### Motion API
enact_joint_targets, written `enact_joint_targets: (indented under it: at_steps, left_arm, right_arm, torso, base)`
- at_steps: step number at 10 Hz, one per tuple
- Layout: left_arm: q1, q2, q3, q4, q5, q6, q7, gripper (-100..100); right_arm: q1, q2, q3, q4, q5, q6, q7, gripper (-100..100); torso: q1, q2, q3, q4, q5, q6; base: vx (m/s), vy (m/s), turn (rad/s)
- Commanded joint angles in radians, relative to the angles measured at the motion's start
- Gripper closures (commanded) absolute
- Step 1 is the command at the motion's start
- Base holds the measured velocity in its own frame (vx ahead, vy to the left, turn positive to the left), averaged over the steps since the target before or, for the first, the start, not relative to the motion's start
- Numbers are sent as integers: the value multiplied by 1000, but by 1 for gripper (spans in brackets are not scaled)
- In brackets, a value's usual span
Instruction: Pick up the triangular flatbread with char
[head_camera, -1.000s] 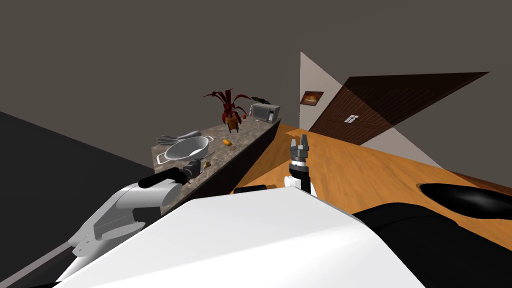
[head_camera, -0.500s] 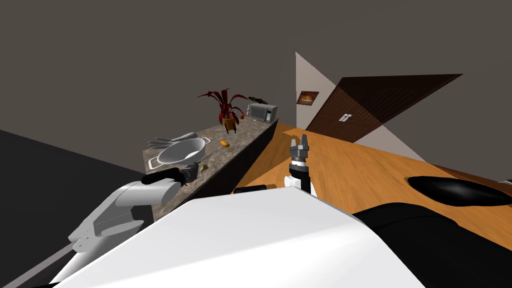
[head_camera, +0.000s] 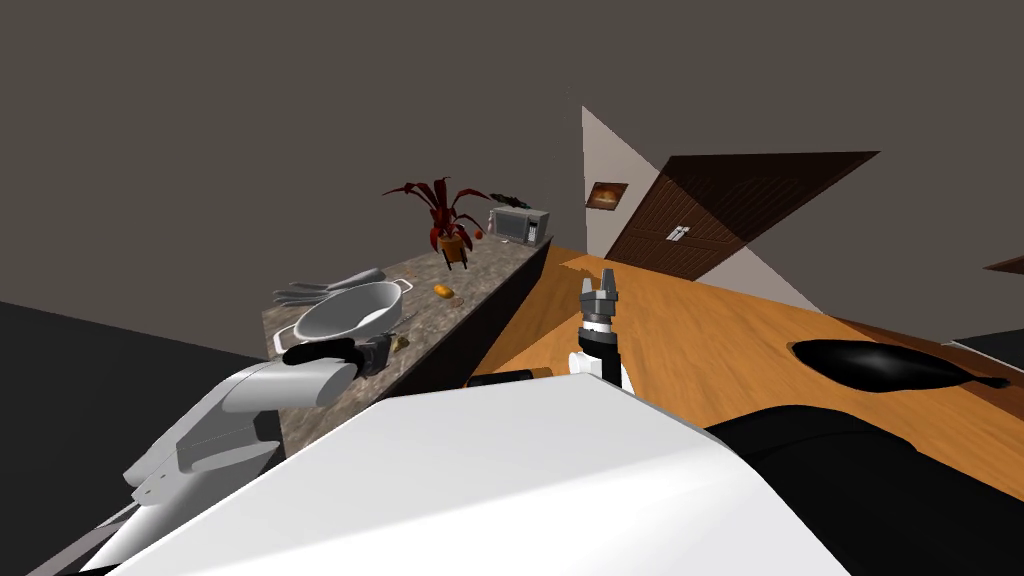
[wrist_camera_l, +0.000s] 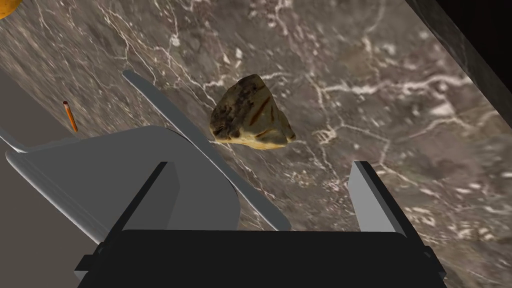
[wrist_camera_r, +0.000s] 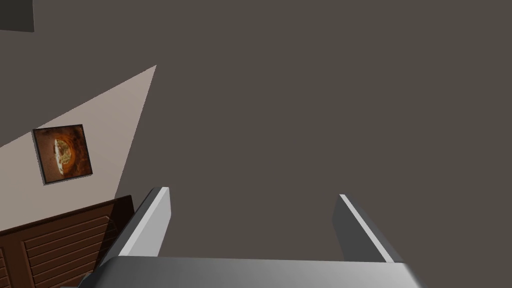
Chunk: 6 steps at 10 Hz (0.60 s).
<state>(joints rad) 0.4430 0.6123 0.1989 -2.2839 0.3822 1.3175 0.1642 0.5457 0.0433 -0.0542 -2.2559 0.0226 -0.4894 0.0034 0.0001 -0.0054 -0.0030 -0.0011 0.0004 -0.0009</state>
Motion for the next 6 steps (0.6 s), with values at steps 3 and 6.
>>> enact_joint_targets:
  at_steps: [3, 6]
  left_arm:
    - [8, 9, 4, 21, 23, 67, 2, -100]
    - [-2, 4, 1, 46, 14, 37, -6, -100]
  right_arm:
    - [0, 0, 0, 0, 0, 0, 0, 0]
    - [0, 0, 0, 0, 0, 0, 0, 0]
  torso:
    - [0, -1, -1, 0, 0, 0]
    - [0, 2, 1, 0, 0, 0]
  base:
    - [76, 9, -78]
    - [18, 4, -14]
